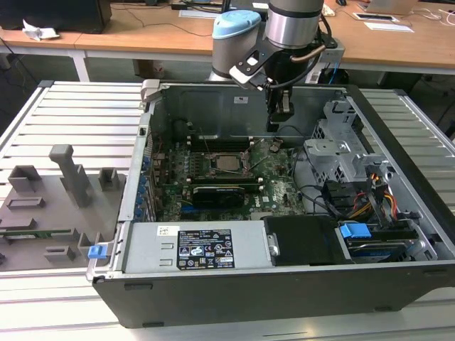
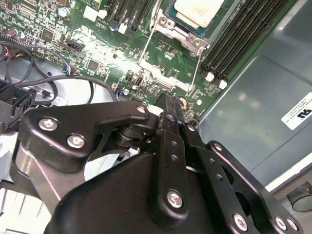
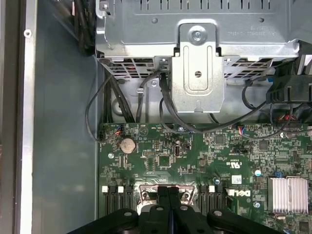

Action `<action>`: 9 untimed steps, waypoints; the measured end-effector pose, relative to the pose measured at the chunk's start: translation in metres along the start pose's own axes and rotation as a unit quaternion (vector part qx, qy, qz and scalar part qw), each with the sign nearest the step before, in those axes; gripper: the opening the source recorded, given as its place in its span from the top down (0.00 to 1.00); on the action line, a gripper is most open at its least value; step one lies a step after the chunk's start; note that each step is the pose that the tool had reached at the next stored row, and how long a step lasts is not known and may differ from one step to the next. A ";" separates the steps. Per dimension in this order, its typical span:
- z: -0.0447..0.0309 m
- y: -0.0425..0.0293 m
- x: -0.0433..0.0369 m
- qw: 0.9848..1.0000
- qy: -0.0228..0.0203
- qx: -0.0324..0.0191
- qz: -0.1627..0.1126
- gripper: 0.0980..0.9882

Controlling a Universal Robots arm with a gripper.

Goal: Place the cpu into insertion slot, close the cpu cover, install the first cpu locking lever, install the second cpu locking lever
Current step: 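Close the cpu cover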

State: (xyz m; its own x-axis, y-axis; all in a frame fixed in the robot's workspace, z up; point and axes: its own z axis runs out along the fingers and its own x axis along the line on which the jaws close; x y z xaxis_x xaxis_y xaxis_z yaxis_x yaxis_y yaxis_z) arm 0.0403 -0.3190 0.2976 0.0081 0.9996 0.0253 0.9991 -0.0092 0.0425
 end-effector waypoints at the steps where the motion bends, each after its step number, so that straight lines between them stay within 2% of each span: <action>1: 0.0001 0.0000 -0.0003 1.000 0.000 0.000 0.000 0.99; 3: 0.0010 0.0000 -0.0028 1.000 0.000 0.000 0.000 0.99; 9: 0.0034 0.0025 -0.0032 1.000 0.000 0.000 -0.001 0.99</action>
State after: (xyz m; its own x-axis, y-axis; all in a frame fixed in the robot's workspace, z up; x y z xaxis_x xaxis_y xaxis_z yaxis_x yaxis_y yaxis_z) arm 0.0429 -0.3222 0.2942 0.0056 0.9997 0.0252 0.9991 -0.0067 0.0417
